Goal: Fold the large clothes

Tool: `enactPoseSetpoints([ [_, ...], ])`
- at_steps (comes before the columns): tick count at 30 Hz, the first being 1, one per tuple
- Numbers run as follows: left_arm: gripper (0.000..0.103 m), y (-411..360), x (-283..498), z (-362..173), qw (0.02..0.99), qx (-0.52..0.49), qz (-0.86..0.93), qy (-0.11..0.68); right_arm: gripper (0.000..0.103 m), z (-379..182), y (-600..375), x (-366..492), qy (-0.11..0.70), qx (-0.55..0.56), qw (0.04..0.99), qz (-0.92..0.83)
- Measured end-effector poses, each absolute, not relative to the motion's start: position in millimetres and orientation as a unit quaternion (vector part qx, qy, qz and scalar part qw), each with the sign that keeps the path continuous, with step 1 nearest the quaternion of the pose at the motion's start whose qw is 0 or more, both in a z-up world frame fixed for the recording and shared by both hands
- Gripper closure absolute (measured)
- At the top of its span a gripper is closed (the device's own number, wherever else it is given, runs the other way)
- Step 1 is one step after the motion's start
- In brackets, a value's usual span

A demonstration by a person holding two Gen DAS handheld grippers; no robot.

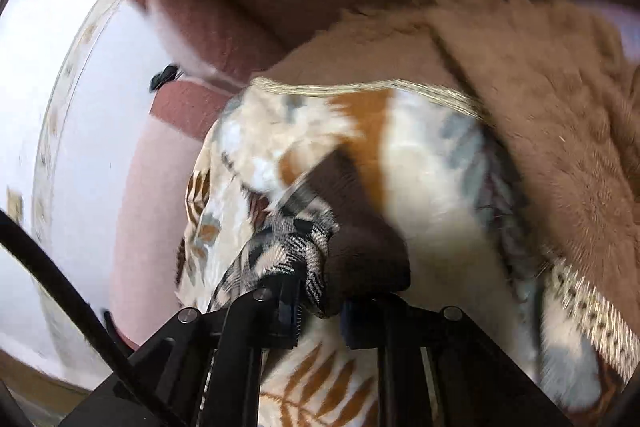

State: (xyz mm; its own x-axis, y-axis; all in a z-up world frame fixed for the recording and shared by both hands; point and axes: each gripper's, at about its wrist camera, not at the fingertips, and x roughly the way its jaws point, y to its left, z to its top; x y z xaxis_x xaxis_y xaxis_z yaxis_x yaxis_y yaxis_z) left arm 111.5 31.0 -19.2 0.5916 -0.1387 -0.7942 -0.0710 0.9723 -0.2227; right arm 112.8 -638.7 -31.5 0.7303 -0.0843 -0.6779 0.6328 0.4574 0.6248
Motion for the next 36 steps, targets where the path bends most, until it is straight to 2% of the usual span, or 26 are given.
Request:
enactPoseSetpoints([
  [7, 0.045, 52.6, 138.4, -9.3, 0.896, -0.121, -0.027, 0.426, 0.087, 35.5, -494.4, 177.7, 0.324, 0.295, 0.890, -0.129],
  [11, 0.045, 74.6, 142.4, -5.1, 0.903, -0.147, -0.030, 0.403, 0.087, 44.3, -374.9, 216.7, 0.352, 0.207, 0.912, -0.027],
  [17, 0.044, 103.8, 140.0, -14.8, 0.902, -0.170, -0.020, 0.396, 0.087, -18.2, -200.5, 230.0, 0.439, 0.053, 0.886, 0.140],
  [22, 0.044, 117.1, 145.6, -15.8, 0.898, -0.200, -0.016, 0.391, 0.083, -57.3, -150.0, 213.2, 0.476, -0.038, 0.856, 0.198],
  [23, 0.044, 117.2, 147.2, -16.1, 0.897, -0.204, -0.016, 0.391, 0.081, -56.3, -153.2, 211.7, 0.478, -0.039, 0.853, 0.207],
  [24, 0.044, 115.5, 149.3, -16.4, 0.896, -0.205, -0.017, 0.393, 0.073, -53.5, -162.0, 212.2, 0.486, -0.015, 0.845, 0.224],
  [25, 0.044, 112.7, 150.9, -16.4, 0.896, -0.203, -0.018, 0.395, 0.060, -51.2, -169.9, 214.2, 0.492, 0.007, 0.838, 0.237],
  [26, 0.044, 109.2, 151.7, -16.0, 0.896, -0.200, -0.018, 0.396, 0.051, -47.4, -181.8, 214.4, 0.495, 0.038, 0.829, 0.256],
  [27, 0.044, 102.0, 153.7, -15.0, 0.897, -0.192, -0.020, 0.398, 0.037, -43.5, -189.5, 212.6, 0.493, 0.055, 0.826, 0.267],
  [28, 0.044, 95.3, 155.1, -13.7, 0.898, -0.185, -0.022, 0.399, 0.033, -37.5, -196.8, 209.6, 0.490, 0.070, 0.824, 0.276],
  [31, 0.044, 69.9, 157.6, -8.6, 0.902, -0.158, -0.036, 0.401, 0.033, -12.2, -223.1, 210.9, 0.477, 0.130, 0.816, 0.301],
  [36, 0.044, -3.6, 169.0, -2.2, 0.910, -0.053, -0.066, 0.405, 0.028, 13.8, -278.2, 216.4, 0.433, 0.219, 0.842, 0.237],
])
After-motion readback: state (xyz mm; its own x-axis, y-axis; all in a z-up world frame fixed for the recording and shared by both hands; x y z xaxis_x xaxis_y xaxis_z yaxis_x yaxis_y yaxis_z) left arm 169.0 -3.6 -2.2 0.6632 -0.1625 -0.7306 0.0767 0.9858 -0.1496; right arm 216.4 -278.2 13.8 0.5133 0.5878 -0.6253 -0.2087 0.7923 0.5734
